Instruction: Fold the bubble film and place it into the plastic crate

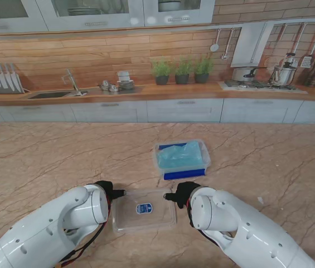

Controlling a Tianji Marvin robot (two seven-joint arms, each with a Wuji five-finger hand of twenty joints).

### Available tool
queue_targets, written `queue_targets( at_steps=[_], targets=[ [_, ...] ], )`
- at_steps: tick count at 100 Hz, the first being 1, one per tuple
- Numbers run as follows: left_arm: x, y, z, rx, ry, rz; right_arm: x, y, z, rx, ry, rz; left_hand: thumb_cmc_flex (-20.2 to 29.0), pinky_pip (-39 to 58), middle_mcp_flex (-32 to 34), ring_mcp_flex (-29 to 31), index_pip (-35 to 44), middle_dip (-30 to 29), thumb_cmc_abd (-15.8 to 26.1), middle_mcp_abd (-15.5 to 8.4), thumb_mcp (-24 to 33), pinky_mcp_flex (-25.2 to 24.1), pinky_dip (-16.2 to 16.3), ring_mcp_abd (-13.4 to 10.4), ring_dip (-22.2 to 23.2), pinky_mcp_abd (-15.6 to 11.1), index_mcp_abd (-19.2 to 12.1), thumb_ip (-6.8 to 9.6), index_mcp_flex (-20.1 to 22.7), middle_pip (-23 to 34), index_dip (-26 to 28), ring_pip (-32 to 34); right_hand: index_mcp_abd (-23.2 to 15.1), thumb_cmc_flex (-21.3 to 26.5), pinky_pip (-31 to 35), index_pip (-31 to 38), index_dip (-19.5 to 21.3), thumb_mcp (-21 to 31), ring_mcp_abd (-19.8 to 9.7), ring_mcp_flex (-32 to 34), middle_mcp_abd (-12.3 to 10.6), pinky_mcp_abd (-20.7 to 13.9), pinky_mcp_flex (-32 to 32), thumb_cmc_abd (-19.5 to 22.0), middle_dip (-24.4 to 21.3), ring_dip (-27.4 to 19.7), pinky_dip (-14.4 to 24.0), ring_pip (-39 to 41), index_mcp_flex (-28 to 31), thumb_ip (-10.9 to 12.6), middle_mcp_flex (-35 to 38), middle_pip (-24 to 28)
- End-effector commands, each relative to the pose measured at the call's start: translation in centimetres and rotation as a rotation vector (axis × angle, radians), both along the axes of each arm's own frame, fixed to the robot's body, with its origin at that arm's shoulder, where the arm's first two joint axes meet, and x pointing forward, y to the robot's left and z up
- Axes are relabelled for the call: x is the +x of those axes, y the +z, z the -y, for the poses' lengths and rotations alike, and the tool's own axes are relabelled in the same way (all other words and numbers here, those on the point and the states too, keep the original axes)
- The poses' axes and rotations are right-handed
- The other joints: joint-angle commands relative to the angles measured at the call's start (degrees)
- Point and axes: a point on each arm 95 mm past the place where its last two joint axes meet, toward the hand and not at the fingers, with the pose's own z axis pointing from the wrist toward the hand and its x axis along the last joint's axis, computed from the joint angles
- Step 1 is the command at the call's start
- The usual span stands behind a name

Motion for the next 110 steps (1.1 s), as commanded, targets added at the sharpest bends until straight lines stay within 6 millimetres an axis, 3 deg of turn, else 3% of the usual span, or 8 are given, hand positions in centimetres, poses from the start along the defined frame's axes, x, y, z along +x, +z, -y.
queue_targets(
  at_steps=[1,74,110],
  targets=[
    [-0.3,-0.9,0.0,-0.005,0.013,-0.028,-0.1,-0.5,0.0,0.0,-0.011,-0.018,-1.01,0.23,-2.29,-0.97,-2.62,-2.11,2.84,-0.76,-0.76,-0.67,-0.47,3.09,-0.64,-0.02,0.74,0.59,-1.4,-4.17,-1.55,-0.35,1.25,-2.18,4.46,-0.45,0.48,0.54,1.44,3.87,9.63,-6.63,0.59,0.35,-0.37,-0.6,1.66,0.04,0.11,-0.84,1.35,1.36],
    [-0.5,-2.0,1.9,-0.097,0.027,-0.11,0.6,-1.7,-1.3,0.023,-0.016,-0.144,-0.86,0.55,-2.56,-0.94,-3.81,-2.43,2.74,-0.38,-0.76,-0.16,-0.44,3.54,-1.0,0.35,1.12,0.61,-1.42,-3.91,-2.72,0.31,5.64,-3.75,5.85,-3.15,-2.4,0.71,0.61,5.36,10.19,-7.18,2.53,1.14,-0.62,-1.47,0.86,0.93,-0.56,-1.02,1.71,2.45],
    [-0.6,-2.4,2.4,-0.136,0.033,-0.123,0.8,-1.8,-1.8,0.066,-0.025,-0.165,-0.61,0.45,-2.67,-1.08,-3.75,-2.53,2.67,-0.62,-0.71,-0.34,-0.46,3.33,-1.2,0.07,0.78,0.64,-1.49,-3.92,-2.92,0.25,5.69,-3.69,6.1,-4.04,-3.68,0.83,0.43,5.51,10.21,-7.35,2.7,1.11,-0.68,-1.72,0.5,1.27,-0.11,-1.08,1.78,2.75]
  ],
)
